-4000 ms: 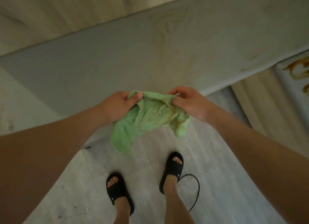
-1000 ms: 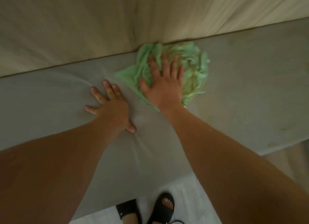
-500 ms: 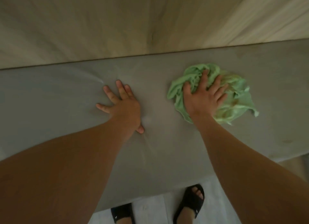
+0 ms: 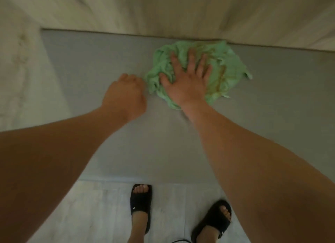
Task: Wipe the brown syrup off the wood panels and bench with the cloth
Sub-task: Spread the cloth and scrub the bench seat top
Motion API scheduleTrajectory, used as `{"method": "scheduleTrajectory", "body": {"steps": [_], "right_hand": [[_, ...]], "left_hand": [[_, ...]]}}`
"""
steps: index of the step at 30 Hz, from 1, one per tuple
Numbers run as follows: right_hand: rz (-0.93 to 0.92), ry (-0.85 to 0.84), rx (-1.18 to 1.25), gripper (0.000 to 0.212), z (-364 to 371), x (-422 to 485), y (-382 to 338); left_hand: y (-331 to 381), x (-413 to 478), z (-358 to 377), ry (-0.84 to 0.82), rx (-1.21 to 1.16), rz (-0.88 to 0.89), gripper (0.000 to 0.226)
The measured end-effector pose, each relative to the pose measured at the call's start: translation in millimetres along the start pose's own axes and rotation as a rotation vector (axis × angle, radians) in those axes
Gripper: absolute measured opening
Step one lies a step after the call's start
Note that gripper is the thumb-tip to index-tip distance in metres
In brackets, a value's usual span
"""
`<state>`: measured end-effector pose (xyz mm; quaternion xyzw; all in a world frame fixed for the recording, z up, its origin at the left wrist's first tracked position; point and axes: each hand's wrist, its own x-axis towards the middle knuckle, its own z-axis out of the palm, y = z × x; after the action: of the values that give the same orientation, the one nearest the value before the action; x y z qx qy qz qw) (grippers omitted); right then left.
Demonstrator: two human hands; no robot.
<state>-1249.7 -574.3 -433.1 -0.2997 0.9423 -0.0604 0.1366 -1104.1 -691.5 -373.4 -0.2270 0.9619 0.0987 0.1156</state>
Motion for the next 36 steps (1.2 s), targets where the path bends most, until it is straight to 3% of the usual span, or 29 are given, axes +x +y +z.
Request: {"method": "scheduleTrajectory", "body": {"steps": [3, 6, 10, 12, 15, 17, 23, 28, 31, 36], "right_hand": [[-0.269, 0.024, -0.016, 0.075, 22.2, -40.7, -30.9], [-0.488, 0.069, -0.001, 0.071, 33.4, -96.7, -10.2], [-0.633, 0.095, -0.046, 0.07, 25.5, -124.4, 71.3], [-0.448, 0.138, -0.103, 0.074, 12.9, -108.6, 122.9], [0.015, 0.15, -0.097, 0.08, -5.7, -93.2, 179.5], [0.13, 0.151, -0.055, 0.081, -1.3, -106.8, 181.2], [-0.312, 0.207, -0.017, 0.074, 11.7, -206.3, 214.0], [-0.35, 0.188, -0.072, 0.074, 8.8, -243.7, 307.2], [-0.108, 0.169, -0.105, 0.077, -6.1, -239.0, 375.5], [0.543, 0.152, 0.011, 0.079, -34.4, -200.4, 411.6]], "left_hand": [[-10.3, -22.1, -0.9, 0.017, -0.014, -0.173, 0.052], [3.2, -26.9, 1.1, 0.052, -0.056, -0.308, 0.043], [36.0, -24.6, 7.4, 0.056, -0.045, -0.265, 0.039], [60.8, -18.8, 9.5, 0.038, -0.043, -0.185, 0.038], [101.6, -4.4, 13.8, 0.007, -0.036, -0.068, 0.038], [124.5, 2.0, 20.5, -0.011, -0.017, -0.009, 0.041], [211.9, 8.1, 41.9, -0.048, 0.009, 0.085, 0.047], [284.9, 12.1, 58.2, -0.027, -0.025, 0.277, 0.058], [319.9, 17.1, 68.0, -0.026, -0.031, 0.307, 0.058], [335.8, 22.4, 73.0, -0.025, 0.011, 0.254, 0.051]]}}
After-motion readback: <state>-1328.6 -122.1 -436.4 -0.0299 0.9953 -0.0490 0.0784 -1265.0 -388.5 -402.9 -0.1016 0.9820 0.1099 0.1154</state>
